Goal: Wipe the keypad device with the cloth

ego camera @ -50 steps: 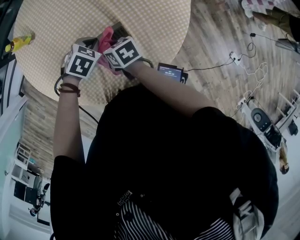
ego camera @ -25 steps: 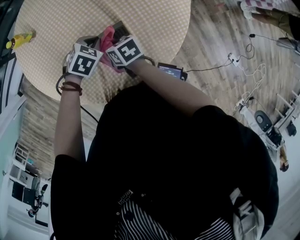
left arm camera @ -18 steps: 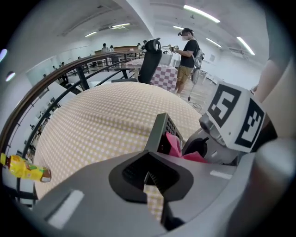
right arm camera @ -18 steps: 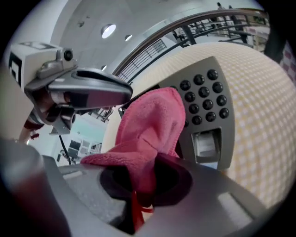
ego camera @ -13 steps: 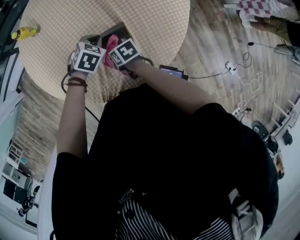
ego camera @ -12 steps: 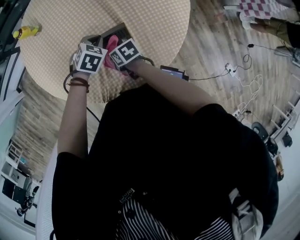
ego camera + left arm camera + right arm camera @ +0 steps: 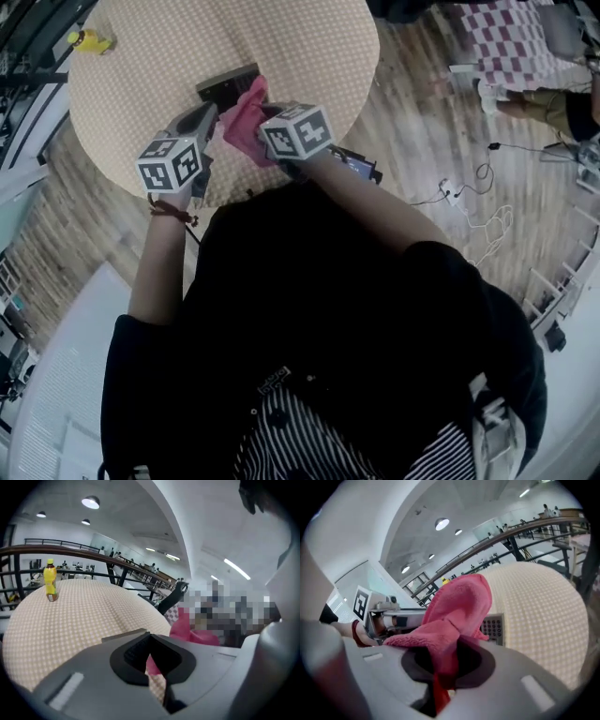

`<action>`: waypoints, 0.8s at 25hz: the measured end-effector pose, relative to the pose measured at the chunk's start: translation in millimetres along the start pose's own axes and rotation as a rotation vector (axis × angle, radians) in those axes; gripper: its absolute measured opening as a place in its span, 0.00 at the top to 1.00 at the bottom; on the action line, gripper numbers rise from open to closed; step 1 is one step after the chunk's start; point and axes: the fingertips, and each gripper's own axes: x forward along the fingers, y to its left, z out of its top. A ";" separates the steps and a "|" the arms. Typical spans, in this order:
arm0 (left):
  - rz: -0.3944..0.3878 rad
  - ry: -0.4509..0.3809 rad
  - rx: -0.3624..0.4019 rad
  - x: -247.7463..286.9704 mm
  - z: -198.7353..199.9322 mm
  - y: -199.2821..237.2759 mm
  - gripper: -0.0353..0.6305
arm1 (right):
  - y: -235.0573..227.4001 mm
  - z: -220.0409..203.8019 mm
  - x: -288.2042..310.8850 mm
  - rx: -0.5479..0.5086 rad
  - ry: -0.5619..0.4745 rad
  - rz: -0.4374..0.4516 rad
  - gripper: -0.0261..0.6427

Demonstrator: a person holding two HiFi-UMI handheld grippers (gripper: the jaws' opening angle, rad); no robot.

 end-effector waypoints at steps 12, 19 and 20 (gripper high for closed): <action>0.080 -0.321 0.002 -39.3 25.2 -76.7 0.95 | 3.7 36.8 -108.0 -0.068 -0.234 0.034 0.87; -0.032 -0.281 0.074 107.5 42.0 -4.2 0.95 | -132.2 91.0 -11.7 -0.128 -0.213 -0.005 0.87; -0.029 -0.273 0.069 105.8 39.1 -5.7 0.95 | -132.0 90.9 -8.7 -0.130 -0.208 0.004 0.87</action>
